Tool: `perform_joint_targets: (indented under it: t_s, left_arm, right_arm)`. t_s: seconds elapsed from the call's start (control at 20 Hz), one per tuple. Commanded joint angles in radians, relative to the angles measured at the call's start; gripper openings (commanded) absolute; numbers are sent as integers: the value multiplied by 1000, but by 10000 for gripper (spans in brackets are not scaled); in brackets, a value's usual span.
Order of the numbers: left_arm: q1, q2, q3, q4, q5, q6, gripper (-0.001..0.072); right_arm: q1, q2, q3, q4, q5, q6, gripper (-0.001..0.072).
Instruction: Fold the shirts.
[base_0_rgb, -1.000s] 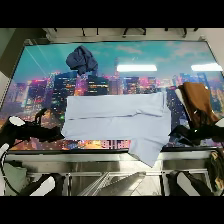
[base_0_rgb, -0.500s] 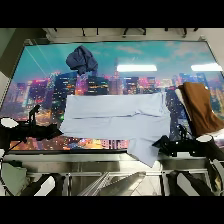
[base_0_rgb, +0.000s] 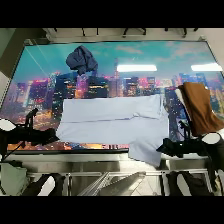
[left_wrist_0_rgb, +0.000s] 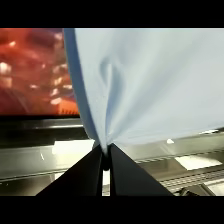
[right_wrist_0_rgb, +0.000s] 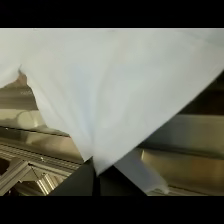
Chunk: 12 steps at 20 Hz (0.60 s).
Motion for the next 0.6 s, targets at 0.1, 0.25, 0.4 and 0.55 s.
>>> perform_joint_targets:
  t_s: [0.1,0.25,0.4,0.55]
  left_arm:
    - [-43,211,1,124,-154,-157,13]
    - [-169,307,1,238,-234,-194,13]
    - [-234,319,3,309,-217,-209,12]
    - [-226,189,7,305,-122,-206,12]
  right_arm:
    - [3,312,92,-143,202,235,24]
    - [3,328,145,-154,332,218,23]
    - [3,264,220,-150,214,207,23]
    - [11,87,294,-106,69,135,24]
